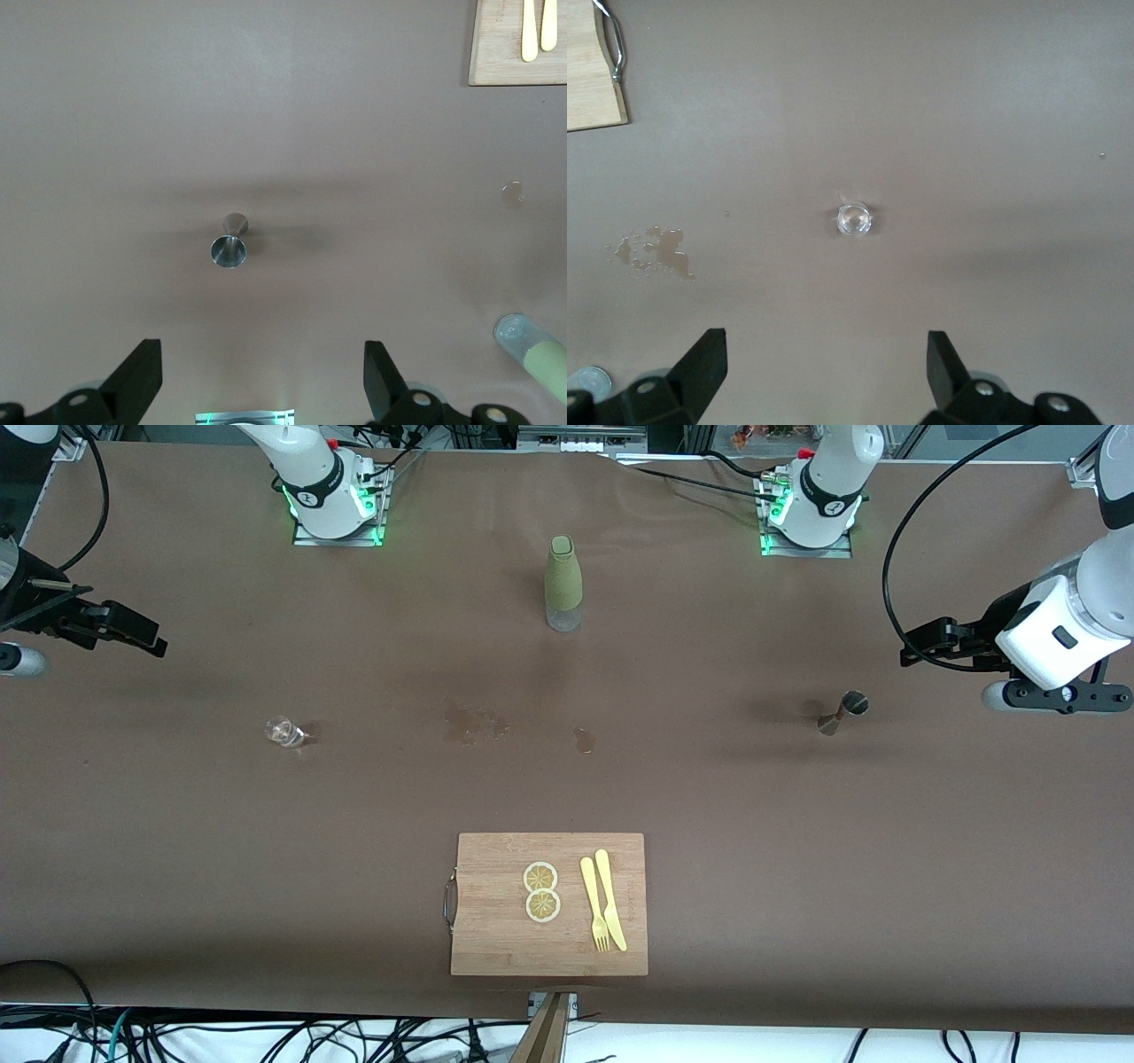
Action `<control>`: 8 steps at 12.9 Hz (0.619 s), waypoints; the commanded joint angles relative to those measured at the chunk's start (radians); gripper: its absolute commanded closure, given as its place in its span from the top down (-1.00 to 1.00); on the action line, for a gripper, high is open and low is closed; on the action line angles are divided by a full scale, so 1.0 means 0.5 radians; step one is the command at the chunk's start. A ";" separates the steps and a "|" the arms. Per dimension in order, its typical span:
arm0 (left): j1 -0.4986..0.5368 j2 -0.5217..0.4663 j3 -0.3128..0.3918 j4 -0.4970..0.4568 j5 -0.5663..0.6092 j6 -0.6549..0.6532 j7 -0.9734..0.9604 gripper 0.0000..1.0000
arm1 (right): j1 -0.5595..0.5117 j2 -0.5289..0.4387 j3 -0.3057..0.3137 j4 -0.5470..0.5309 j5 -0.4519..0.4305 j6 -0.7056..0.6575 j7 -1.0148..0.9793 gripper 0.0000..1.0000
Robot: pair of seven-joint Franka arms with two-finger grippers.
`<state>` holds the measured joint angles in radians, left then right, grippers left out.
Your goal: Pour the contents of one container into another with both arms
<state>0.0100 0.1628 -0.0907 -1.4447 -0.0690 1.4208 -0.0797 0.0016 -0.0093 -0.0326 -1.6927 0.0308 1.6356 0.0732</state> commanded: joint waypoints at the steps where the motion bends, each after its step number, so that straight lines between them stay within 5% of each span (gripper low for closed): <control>1: -0.008 -0.049 0.000 -0.050 0.080 0.012 -0.010 1.00 | 0.006 0.003 0.053 0.063 -0.031 -0.047 0.010 1.00; 8: -0.008 -0.040 0.000 -0.031 0.089 0.012 -0.049 1.00 | 0.003 0.003 0.053 0.063 -0.028 -0.056 0.010 1.00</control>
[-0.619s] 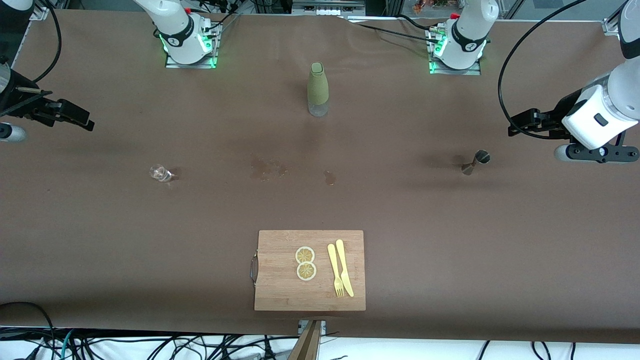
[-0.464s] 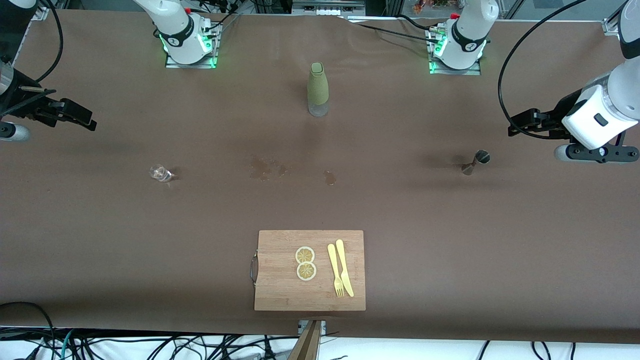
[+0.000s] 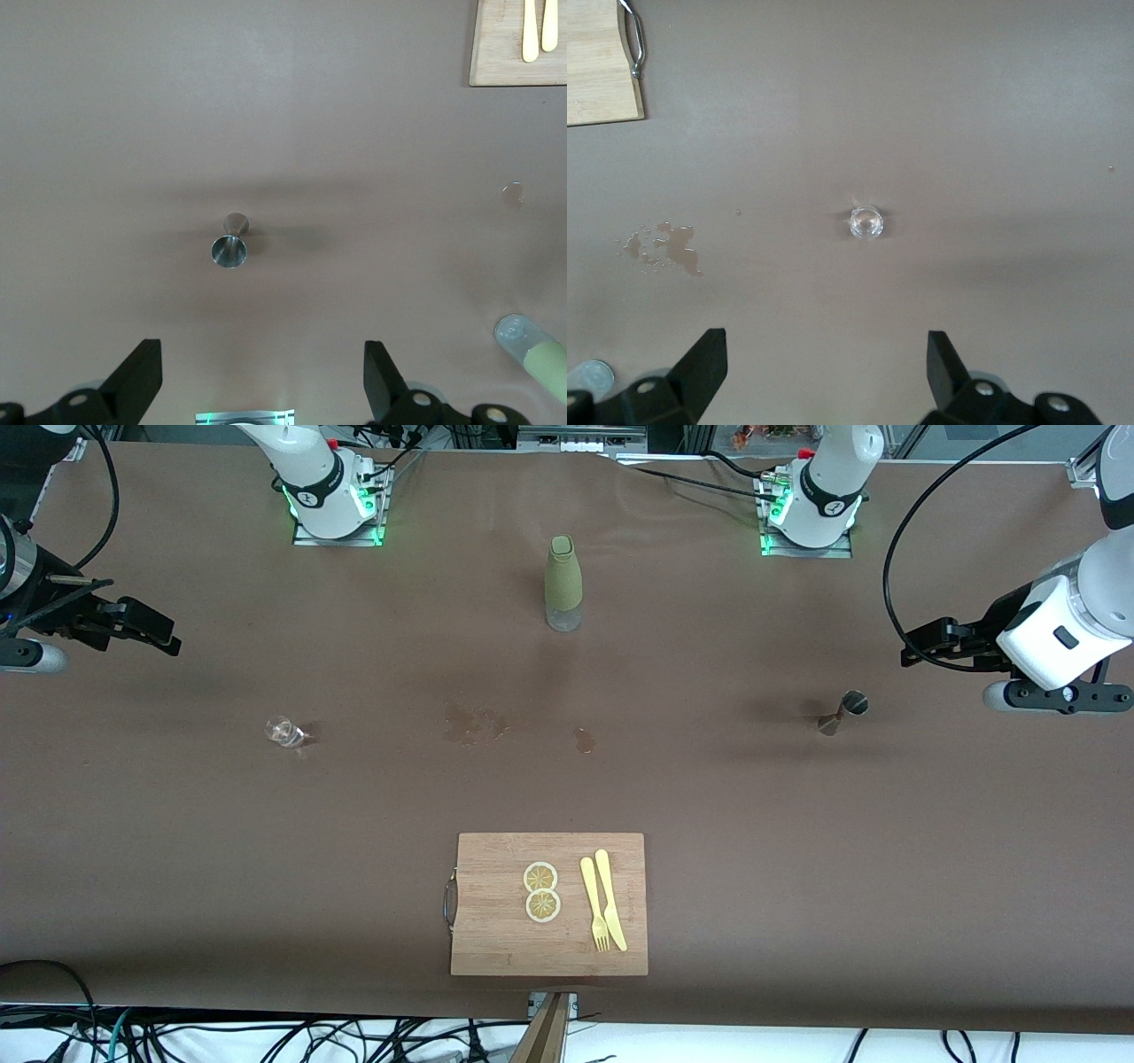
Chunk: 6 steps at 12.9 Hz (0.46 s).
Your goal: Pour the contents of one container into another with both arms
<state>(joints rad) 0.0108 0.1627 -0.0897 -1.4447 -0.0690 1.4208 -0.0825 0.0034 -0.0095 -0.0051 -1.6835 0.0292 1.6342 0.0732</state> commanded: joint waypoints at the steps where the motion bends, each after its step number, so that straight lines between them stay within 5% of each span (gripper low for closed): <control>1: -0.009 -0.034 -0.002 -0.031 0.083 0.012 -0.062 1.00 | -0.001 0.004 -0.002 0.044 -0.025 -0.053 0.010 1.00; 6: -0.009 -0.037 -0.008 -0.031 0.065 0.012 -0.074 1.00 | -0.001 0.004 -0.002 0.045 -0.028 -0.053 0.010 1.00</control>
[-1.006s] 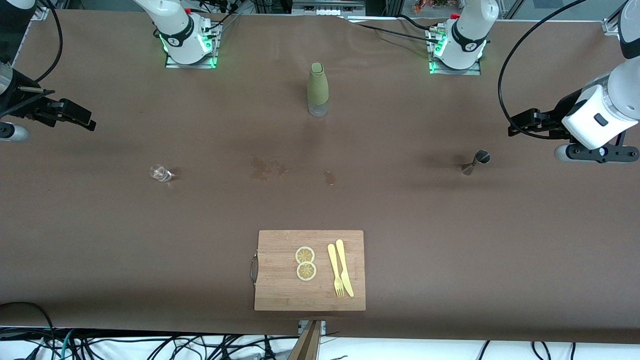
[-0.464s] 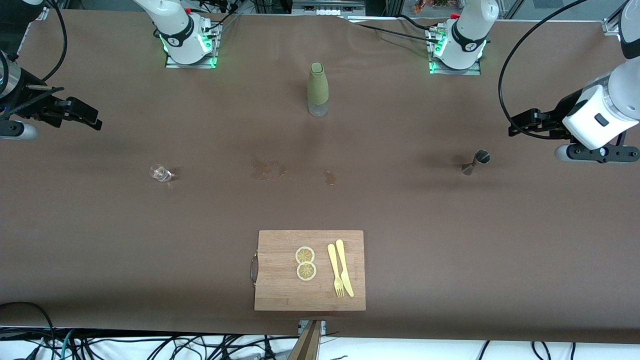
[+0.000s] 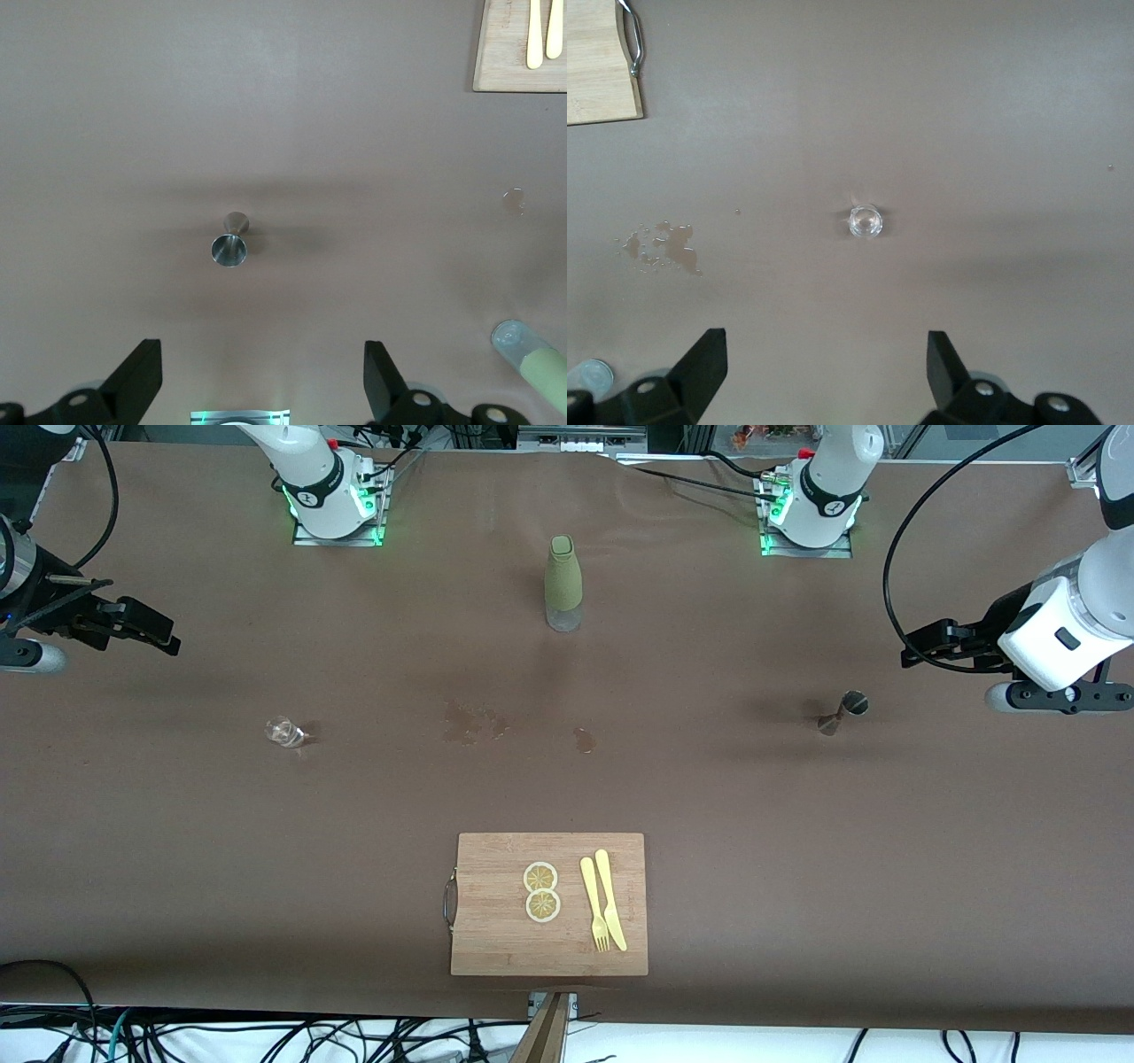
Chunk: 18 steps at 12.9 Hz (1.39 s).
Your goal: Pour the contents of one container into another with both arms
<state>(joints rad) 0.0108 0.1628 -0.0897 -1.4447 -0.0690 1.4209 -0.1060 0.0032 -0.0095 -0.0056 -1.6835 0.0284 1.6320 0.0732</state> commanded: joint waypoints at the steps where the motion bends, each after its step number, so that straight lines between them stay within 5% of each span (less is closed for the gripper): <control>1: -0.009 -0.040 -0.011 -0.025 0.046 0.005 -0.027 1.00 | 0.000 0.004 -0.001 0.047 -0.023 -0.046 0.010 1.00; 6: -0.003 -0.040 0.004 -0.028 -0.012 0.008 0.049 1.00 | 0.000 0.007 0.002 0.050 -0.023 -0.046 0.004 1.00; 18: 0.064 0.012 0.247 -0.108 -0.025 0.011 1.266 1.00 | -0.003 0.056 -0.004 0.075 -0.002 -0.190 0.029 1.00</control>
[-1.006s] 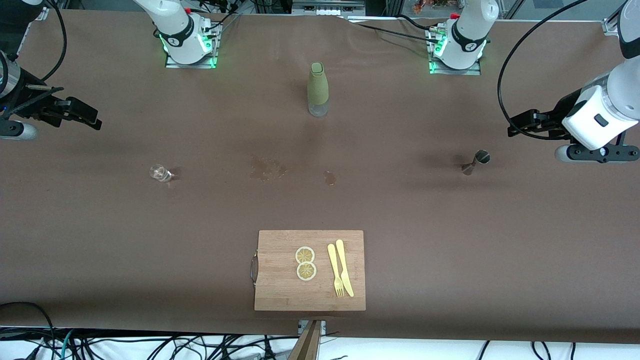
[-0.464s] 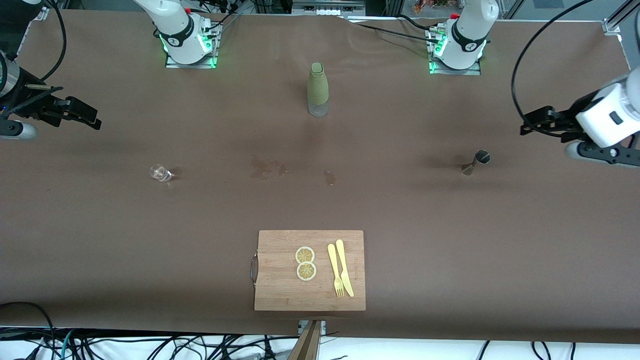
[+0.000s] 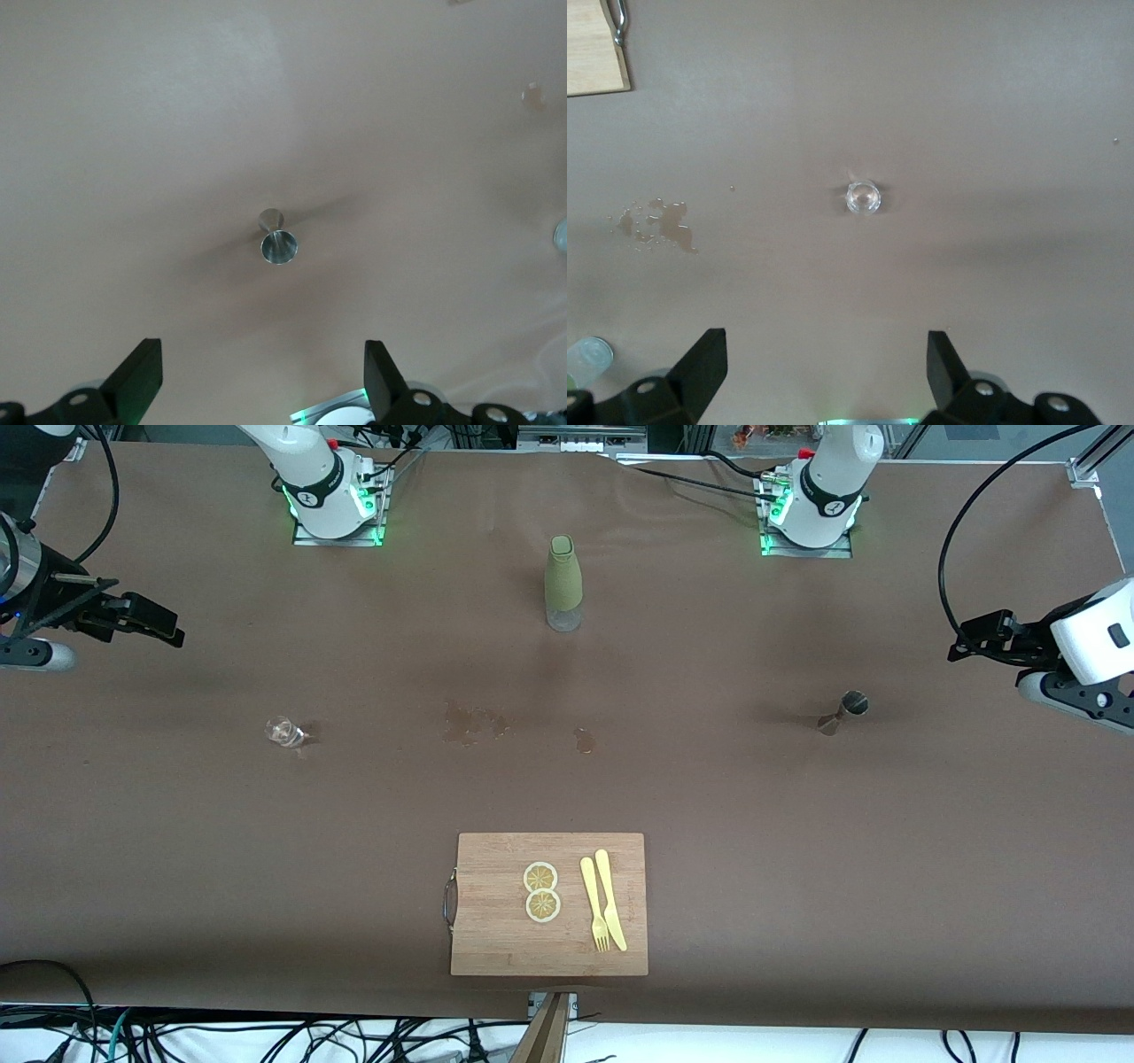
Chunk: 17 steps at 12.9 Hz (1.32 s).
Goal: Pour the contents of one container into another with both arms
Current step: 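Lower the right gripper to the glass cup while the left gripper approaches the jigger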
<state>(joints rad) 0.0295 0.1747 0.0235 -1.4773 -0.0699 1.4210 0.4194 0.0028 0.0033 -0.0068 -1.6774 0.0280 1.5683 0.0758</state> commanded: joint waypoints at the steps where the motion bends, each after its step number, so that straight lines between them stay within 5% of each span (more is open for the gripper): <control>1: 0.051 -0.012 0.030 -0.058 -0.062 0.011 0.365 1.00 | -0.003 0.030 -0.002 0.060 -0.001 -0.069 -0.001 1.00; 7: 0.085 0.110 0.293 -0.153 -0.393 0.008 1.396 1.00 | -0.027 0.058 -0.026 0.057 0.005 -0.099 -0.108 1.00; 10: 0.149 0.120 0.346 -0.282 -0.519 0.008 1.704 1.00 | -0.033 0.113 -0.158 0.060 0.021 -0.069 -0.512 1.00; 15: 0.309 0.169 0.361 -0.490 -0.829 0.008 2.243 1.00 | -0.070 0.297 -0.489 0.060 0.394 -0.047 -1.496 1.00; 17: 0.379 0.233 0.373 -0.561 -0.994 0.011 2.492 1.00 | -0.131 0.392 -0.517 0.048 0.478 -0.041 -1.938 1.00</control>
<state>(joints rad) 0.1900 0.2721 0.2050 -1.7205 -0.4918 1.4214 1.5452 -0.0390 0.1472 -0.2586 -1.6766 0.2228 1.5517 -0.7251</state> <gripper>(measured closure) 0.000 0.000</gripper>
